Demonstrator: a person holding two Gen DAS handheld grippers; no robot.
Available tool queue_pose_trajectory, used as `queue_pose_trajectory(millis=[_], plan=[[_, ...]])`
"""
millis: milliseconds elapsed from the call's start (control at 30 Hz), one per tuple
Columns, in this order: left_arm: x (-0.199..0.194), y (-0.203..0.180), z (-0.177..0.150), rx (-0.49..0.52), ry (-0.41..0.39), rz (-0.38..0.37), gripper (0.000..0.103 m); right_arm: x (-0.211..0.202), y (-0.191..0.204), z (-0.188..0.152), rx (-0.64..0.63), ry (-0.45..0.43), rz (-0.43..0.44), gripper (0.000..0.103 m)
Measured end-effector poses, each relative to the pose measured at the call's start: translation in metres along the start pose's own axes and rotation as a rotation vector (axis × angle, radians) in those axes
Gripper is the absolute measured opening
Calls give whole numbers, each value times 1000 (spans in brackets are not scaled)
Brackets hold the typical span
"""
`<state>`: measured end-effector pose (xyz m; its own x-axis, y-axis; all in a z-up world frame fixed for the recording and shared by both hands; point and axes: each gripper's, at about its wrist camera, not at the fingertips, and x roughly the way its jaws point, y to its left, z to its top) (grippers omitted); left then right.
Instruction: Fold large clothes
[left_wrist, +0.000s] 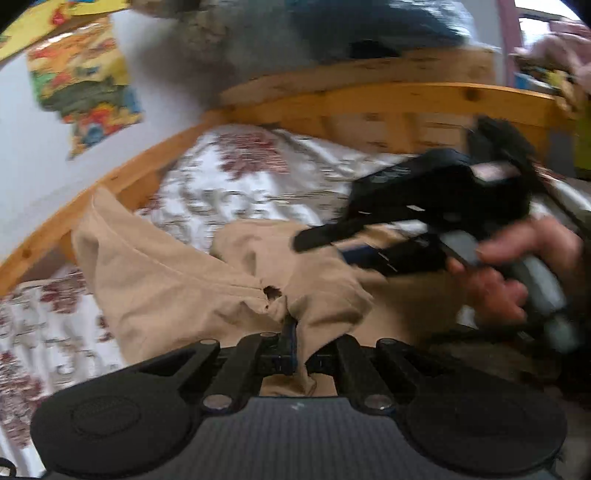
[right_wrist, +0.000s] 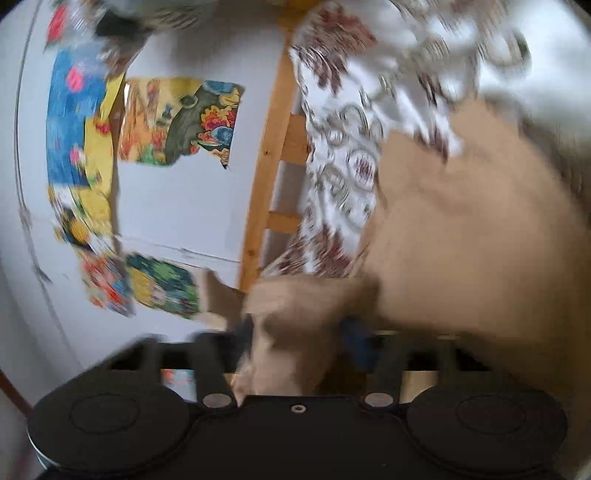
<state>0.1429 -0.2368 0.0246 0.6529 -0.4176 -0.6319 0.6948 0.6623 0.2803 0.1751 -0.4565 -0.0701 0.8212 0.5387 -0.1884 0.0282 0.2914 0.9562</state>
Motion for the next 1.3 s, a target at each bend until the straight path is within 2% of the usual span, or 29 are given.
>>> queue_pose_trajectory(millis=[33, 133, 267, 333, 400, 500, 567, 667, 800, 933, 1033, 1133, 1233, 1300], plan=[[2, -4, -1, 10, 2, -34, 0, -4, 1, 2, -24, -14, -15, 22], [7, -20, 1, 84, 3, -94, 0, -15, 14, 6, -132, -51, -63, 16], [27, -31, -1, 70, 60, -142, 3, -27, 38, -3, -406, -87, -247, 15], [38, -32, -6, 67, 75, -168, 6, -26, 35, -9, -489, -86, -347, 15], [45, -31, -10, 40, 98, -174, 12, -19, 29, -11, -540, -71, -443, 15], [45, -25, -9, -9, 120, -200, 28, -15, 17, -12, -518, -41, -477, 15], [36, -20, -7, -21, 105, -220, 51, -15, 11, -11, -515, -44, -492, 15], [20, -12, -10, -62, 87, -237, 62, -12, 8, -10, -506, -51, -499, 15], [-4, 6, -8, -125, 54, -247, 68, -8, 12, -11, -553, -60, -530, 15], [-34, 29, -15, -202, 9, -228, 72, -6, 10, -11, -581, -67, -566, 15], [-55, 43, -29, -287, -7, -122, 88, -4, 8, -13, -605, -83, -616, 20], [-70, 48, -51, -341, -44, -64, 91, -1, 8, -15, -643, -85, -646, 22], [-70, 48, -60, -323, -69, -31, 96, 5, 12, -23, -709, -77, -672, 22], [-63, 44, -62, -277, -39, 5, 98, 11, 13, -28, -761, -74, -693, 22]])
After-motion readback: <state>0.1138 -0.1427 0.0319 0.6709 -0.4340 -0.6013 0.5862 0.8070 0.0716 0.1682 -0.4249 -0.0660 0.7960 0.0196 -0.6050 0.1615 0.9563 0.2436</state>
